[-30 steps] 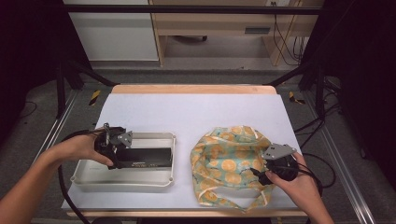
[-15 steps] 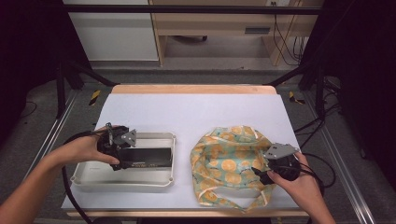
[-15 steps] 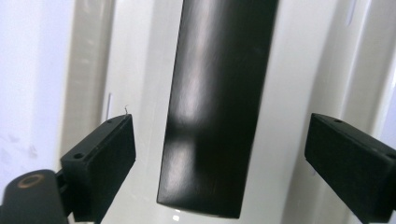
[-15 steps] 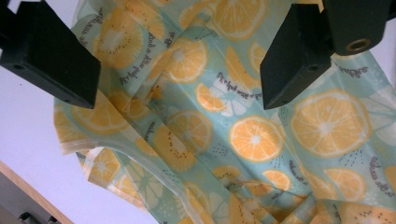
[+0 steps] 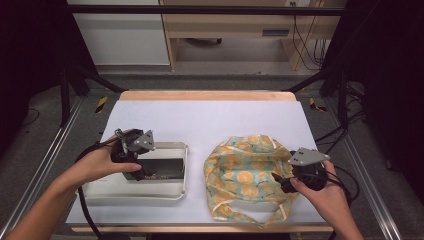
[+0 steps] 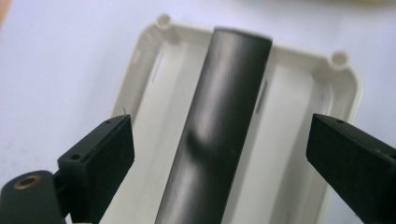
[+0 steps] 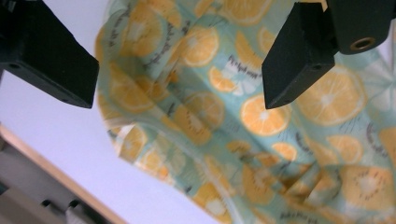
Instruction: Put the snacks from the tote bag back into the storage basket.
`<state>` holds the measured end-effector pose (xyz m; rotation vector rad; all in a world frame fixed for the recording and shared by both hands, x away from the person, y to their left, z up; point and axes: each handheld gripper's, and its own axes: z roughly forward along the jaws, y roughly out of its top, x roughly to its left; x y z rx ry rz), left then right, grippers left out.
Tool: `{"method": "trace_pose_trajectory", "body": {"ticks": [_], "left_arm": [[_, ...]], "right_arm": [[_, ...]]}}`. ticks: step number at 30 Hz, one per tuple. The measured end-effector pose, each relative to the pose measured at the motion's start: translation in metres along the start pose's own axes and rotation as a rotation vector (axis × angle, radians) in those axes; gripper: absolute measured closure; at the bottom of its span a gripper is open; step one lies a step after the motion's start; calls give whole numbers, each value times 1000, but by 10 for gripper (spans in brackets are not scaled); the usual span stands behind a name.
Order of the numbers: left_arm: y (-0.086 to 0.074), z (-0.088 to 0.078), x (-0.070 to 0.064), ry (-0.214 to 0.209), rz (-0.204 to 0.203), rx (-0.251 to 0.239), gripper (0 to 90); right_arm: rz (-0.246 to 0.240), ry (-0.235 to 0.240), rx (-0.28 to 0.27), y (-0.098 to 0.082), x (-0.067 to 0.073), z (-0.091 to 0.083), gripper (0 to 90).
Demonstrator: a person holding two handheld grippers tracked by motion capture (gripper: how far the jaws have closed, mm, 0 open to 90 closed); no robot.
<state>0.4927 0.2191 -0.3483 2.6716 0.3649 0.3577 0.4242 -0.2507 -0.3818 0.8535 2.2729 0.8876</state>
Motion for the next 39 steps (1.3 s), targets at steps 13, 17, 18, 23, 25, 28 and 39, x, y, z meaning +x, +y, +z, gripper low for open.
{"method": "trace_pose_trajectory", "body": {"ticks": [13, 17, 18, 23, 25, 28, 39], "left_arm": [[10, -5, -10, 63, -67, -89, 58], [6, -6, -8, 81, -102, -104, 56], [5, -6, -8, 85, -112, -108, 56], [-4, -11, -3, 143, -168, -158, 55], [-8, -13, 0, 156, -191, -169, 54], [-14, -14, 2, 171, -211, -173, 54], [-37, -11, -1, 230, -231, -216, 54]], "right_arm": [[86, -56, -36, 0, -23, -23, 76], [125, -67, -41, -5, -28, -27, 66], [135, -72, -44, -7, -29, -28, 66], [176, -86, -48, -17, -34, -30, 66], [200, -94, -50, -21, -35, -30, 67], [218, -104, -54, -26, -38, -31, 67], [257, -123, -60, -44, -42, -30, 67]]}}
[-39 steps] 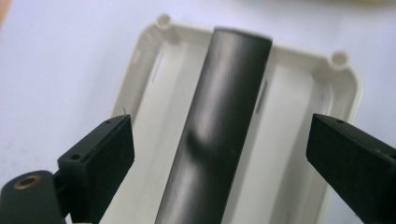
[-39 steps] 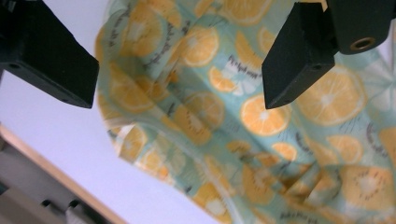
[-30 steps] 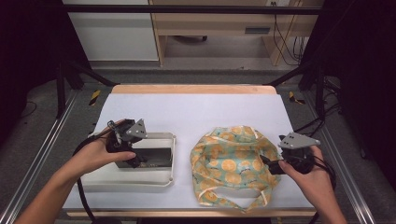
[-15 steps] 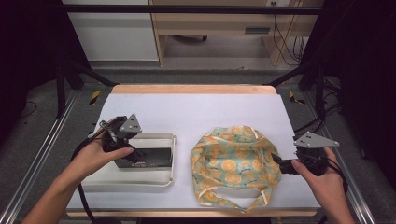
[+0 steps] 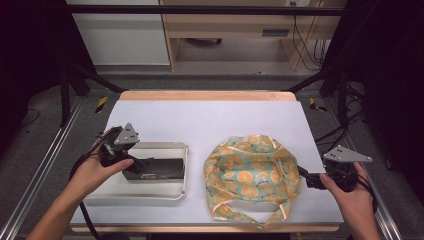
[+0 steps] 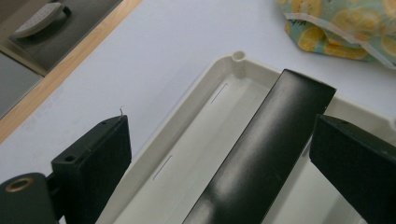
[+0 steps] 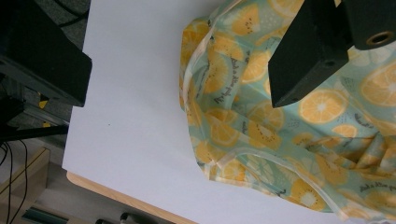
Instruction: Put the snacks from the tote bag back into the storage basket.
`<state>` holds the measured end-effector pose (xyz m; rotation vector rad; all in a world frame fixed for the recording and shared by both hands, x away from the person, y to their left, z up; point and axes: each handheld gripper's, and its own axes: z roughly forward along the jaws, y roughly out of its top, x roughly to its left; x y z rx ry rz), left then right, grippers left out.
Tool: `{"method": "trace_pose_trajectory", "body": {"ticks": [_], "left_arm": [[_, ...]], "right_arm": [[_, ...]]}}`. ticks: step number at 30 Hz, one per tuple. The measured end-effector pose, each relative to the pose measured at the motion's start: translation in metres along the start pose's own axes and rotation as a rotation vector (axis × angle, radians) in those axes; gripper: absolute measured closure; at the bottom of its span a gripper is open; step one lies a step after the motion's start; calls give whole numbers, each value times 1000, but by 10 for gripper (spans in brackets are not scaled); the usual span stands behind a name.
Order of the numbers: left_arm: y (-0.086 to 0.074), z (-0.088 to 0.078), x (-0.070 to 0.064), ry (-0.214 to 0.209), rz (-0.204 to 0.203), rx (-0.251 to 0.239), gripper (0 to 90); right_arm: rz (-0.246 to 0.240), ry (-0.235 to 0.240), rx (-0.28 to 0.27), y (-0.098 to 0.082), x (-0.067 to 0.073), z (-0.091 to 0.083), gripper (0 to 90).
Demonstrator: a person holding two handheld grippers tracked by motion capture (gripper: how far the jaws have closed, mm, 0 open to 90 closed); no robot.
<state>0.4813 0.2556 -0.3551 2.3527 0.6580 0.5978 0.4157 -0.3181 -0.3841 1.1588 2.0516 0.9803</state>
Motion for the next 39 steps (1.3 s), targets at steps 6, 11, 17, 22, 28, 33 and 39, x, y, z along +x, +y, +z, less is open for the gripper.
{"method": "trace_pose_trajectory", "body": {"ticks": [6, 11, 17, 22, 28, 33, 39], "left_arm": [[-15, -1, 3, 25, -47, -11, 54], [-30, -2, 8, 46, -93, -25, 55], [-51, -3, 21, 79, -180, -52, 53], [-66, -5, 28, 96, -266, -95, 52], [-86, -6, 35, 156, -329, -107, 49], [-102, -5, 40, 200, -379, -100, 51], [-117, -7, 39, 244, -433, -110, 51]], "right_arm": [[18, -3, -1, -10, -2, 0, 67], [29, -1, -6, -18, 0, 2, 67], [45, 2, -15, -27, 2, 5, 67], [54, 3, -18, -35, 5, 10, 70], [55, 18, -7, -47, 9, 17, 73], [59, 22, -12, -56, 11, 20, 74], [71, 24, -20, -62, 10, 22, 74]]}}
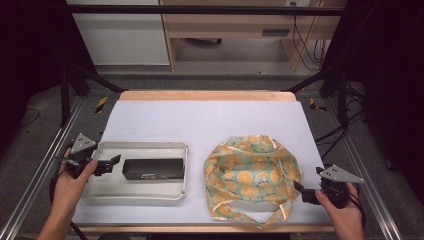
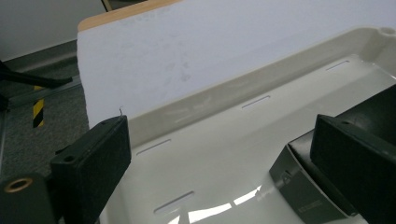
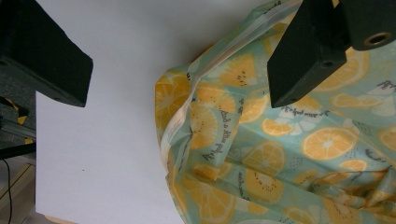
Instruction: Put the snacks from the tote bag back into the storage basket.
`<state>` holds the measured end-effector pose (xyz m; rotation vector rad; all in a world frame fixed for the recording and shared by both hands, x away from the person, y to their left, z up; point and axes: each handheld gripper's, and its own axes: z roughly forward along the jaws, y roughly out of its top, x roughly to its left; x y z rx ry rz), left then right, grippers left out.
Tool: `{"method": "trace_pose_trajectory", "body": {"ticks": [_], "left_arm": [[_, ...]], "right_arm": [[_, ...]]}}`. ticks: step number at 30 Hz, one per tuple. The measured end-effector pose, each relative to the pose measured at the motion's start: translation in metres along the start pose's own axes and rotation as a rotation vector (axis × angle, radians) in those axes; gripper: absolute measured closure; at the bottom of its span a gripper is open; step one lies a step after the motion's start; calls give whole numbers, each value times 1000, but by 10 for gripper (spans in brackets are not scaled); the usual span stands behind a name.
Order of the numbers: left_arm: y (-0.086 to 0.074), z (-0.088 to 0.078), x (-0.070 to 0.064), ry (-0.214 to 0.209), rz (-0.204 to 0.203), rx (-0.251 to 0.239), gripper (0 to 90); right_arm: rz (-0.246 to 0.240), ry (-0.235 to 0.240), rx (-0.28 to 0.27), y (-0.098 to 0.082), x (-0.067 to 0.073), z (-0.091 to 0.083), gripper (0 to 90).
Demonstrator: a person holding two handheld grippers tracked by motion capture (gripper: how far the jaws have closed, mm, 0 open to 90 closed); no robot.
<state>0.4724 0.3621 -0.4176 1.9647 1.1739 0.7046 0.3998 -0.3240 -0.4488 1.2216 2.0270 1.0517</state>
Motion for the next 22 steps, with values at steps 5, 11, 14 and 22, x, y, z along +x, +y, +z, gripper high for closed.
{"method": "trace_pose_trajectory", "body": {"ticks": [5, 11, 14, 22], "left_arm": [[-13, -2, 2, 28, -15, -9, 51], [-31, -7, 7, 59, -82, -51, 51], [-37, -11, 7, 70, -97, -63, 53], [-40, -16, 5, 75, -94, -69, 53]], "right_arm": [[8, 2, -15, -4, 1, 1, 74], [-5, 13, -28, -8, 5, 2, 74], [-3, 18, -25, -9, 5, 3, 74], [0, 25, -21, -10, 5, 4, 74]]}}
